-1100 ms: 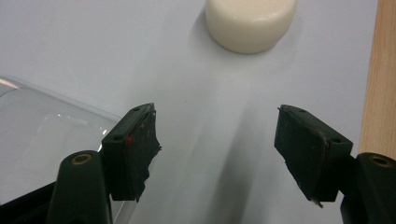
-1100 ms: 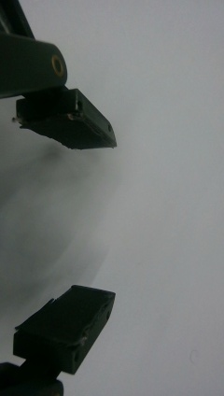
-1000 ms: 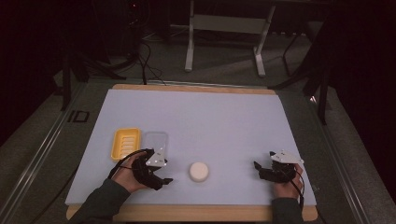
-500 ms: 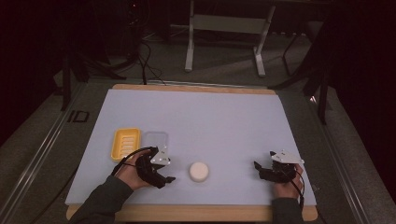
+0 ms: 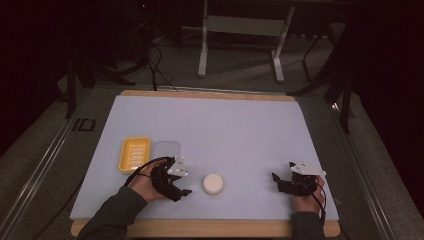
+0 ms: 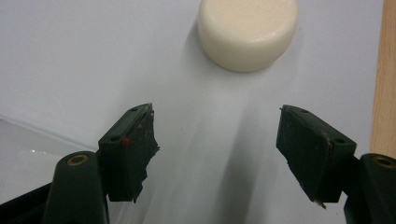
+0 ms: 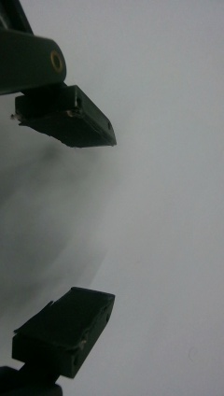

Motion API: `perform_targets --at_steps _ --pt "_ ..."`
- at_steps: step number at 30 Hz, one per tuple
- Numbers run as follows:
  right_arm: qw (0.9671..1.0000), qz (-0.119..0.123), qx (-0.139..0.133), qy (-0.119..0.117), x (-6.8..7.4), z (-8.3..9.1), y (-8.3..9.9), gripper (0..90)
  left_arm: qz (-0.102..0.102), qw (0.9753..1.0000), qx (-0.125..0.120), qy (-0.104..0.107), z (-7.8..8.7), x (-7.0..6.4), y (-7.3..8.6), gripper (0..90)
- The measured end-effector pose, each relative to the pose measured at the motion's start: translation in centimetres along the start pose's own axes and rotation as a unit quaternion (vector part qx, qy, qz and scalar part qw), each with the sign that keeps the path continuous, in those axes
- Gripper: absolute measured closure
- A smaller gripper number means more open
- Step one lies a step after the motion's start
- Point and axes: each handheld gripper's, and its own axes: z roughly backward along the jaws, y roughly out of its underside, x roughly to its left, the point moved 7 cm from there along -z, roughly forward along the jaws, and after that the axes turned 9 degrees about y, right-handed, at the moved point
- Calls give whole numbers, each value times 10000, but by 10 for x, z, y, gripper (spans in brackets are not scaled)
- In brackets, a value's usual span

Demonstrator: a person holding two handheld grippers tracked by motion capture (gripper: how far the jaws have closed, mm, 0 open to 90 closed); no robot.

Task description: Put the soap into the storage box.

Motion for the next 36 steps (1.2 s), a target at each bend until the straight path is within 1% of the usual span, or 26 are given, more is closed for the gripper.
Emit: perform_targets --at_steps 3,7,13,20,23,28,32,34,36 --pt "10000 1 3 0 0 0 0 197 14 10000 27 12 -2 0 -2 275" --pt "10000 -2 -3 0 0 0 0 197 -49 9999 96 15 -5 1 -5 267" --pt "10000 -8 -13 2 0 0 0 197 -66 9999 107 48 -8 1 -10 259" --pt "10000 -22 -49 14 0 1 0 195 -40 9998 134 104 -12 4 -13 252" --pt "10000 -16 -43 9 0 1 0 195 -50 9998 167 97 -15 5 -15 232" --pt "10000 -12 -45 7 0 1 0 195 -107 9995 210 195 -17 4 -20 231" --pt "10000 -13 -52 -2 0 1 0 197 -141 9993 260 230 -20 4 -22 222" --pt "10000 -11 -52 -3 0 1 0 197 -148 9992 304 222 -21 5 -23 211" --pt "10000 -10 -54 -8 0 1 0 198 -111 9991 318 238 -22 4 -24 195"
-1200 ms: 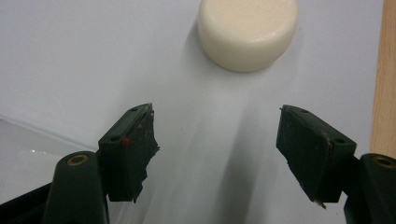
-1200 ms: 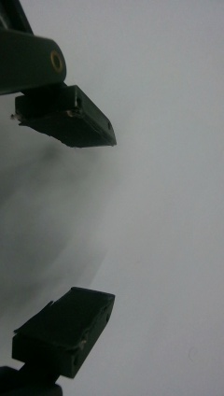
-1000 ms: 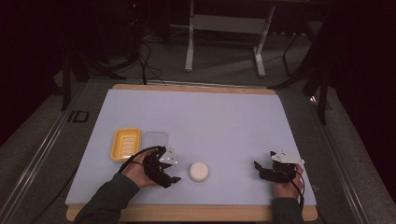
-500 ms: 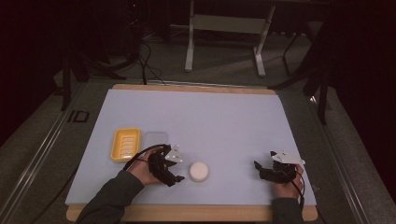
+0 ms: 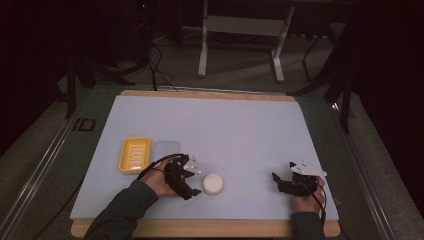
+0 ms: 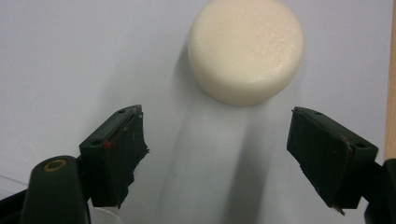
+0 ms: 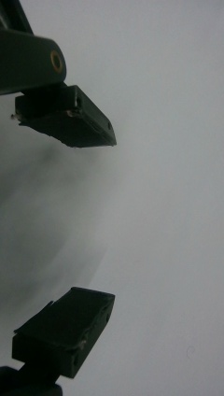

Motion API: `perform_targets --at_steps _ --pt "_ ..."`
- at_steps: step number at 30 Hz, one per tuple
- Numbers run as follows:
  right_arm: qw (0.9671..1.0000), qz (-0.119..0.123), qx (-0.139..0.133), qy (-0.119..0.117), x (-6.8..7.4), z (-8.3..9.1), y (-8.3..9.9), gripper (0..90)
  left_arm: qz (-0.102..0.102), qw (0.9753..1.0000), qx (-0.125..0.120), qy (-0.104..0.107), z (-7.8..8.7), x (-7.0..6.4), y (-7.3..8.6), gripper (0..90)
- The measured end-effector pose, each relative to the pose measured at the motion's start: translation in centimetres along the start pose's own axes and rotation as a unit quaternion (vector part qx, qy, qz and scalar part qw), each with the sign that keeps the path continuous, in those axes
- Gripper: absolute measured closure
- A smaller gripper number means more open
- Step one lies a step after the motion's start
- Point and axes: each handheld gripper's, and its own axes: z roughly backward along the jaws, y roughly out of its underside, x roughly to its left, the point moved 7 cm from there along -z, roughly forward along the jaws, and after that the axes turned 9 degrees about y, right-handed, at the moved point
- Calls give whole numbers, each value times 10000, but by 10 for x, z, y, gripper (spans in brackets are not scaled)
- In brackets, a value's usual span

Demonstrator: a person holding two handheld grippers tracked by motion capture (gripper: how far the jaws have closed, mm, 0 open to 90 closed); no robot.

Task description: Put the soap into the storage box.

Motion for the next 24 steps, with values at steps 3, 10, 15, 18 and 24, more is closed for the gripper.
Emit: perform_targets --at_steps 3,10,15,18,24 --pt "10000 1 -1 -3 0 0 0 198 -9 10000 38 12 -1 -1 -1 192" --pt "10000 7 3 -2 0 0 0 198 -57 9999 99 36 -4 0 -3 187" --pt "10000 12 -1 -4 1 0 0 198 -61 9999 134 73 -6 -1 -5 185" --pt "10000 13 -1 -6 1 0 0 198 -106 9998 173 78 -7 -1 -6 185" --pt "10000 15 -5 -2 1 0 0 199 -111 9997 190 128 -9 -3 -8 180"
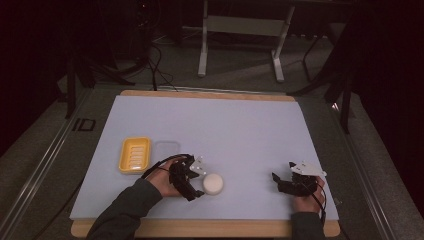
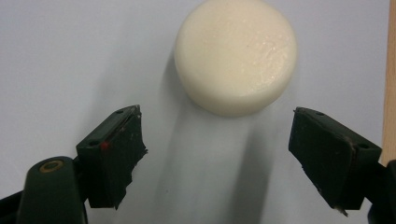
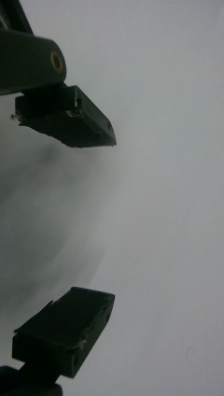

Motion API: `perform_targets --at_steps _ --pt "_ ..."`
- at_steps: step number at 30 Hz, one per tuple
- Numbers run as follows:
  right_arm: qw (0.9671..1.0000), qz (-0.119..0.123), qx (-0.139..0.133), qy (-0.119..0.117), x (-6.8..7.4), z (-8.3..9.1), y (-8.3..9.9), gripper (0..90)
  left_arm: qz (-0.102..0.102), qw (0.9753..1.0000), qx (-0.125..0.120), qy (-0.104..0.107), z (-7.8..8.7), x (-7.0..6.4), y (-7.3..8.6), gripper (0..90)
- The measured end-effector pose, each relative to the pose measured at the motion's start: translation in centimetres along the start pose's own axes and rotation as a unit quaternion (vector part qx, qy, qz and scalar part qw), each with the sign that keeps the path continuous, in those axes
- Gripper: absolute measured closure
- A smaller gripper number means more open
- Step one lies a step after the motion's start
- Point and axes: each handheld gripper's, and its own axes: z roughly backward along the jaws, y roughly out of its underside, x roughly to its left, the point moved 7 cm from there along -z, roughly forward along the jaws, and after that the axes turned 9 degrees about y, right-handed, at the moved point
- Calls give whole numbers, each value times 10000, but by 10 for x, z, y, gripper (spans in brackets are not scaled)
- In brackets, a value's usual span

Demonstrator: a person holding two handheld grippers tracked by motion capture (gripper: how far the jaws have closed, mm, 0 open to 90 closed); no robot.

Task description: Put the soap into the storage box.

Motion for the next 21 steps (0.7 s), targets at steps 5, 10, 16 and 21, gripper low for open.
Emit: perform_targets --at_steps 5,10,16,21 --pt "10000 5 -3 0 0 0 0 199 -9 10000 81 39 -3 0 0 177" --pt "10000 1 4 -4 0 0 0 199 -45 9999 114 47 -5 0 -3 176" --pt "10000 1 5 -6 0 0 0 199 -87 9998 169 72 -7 0 -6 177" --pt "10000 2 5 -8 0 0 0 199 -120 9996 223 117 -10 -1 -8 177"
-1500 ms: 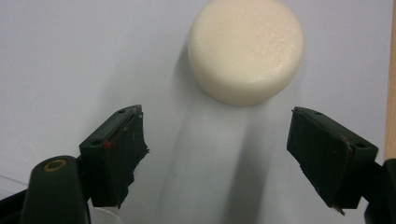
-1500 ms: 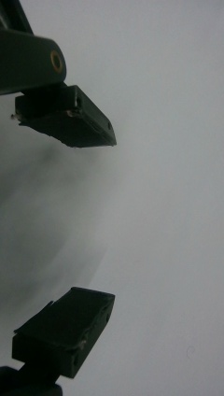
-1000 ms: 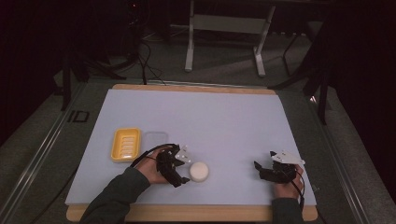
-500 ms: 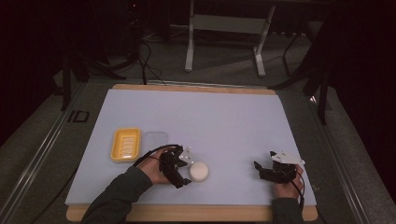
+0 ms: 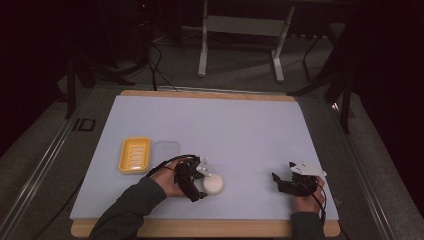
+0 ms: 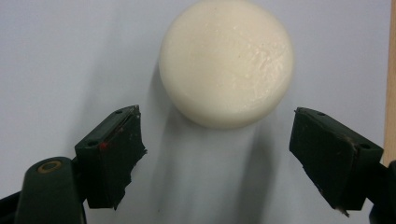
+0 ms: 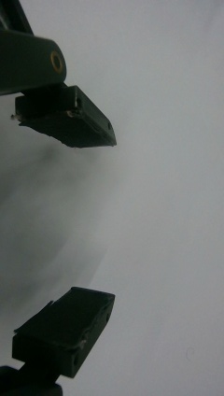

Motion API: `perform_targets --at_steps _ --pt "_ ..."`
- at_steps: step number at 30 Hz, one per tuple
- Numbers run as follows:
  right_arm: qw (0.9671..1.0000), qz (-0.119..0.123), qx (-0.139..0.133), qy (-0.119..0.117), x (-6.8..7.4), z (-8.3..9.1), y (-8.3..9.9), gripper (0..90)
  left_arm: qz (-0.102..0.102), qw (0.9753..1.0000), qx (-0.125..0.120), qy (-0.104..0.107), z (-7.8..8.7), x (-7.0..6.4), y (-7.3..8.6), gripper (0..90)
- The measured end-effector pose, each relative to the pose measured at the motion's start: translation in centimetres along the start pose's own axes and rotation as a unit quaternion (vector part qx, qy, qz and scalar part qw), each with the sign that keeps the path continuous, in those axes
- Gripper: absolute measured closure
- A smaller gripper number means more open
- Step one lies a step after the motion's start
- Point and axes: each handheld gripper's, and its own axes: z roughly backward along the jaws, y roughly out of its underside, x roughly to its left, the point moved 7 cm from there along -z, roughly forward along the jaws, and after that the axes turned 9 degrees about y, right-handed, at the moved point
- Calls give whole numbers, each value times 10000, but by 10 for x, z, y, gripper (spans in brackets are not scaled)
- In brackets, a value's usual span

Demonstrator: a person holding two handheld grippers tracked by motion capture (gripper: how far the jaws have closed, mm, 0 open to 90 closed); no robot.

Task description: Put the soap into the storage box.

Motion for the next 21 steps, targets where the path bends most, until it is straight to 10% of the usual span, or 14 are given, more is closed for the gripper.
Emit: perform_targets --at_steps 21 --pt "10000 30 28 5 1 -1 0 199 -80 9995 285 91 -11 1 -10 154"
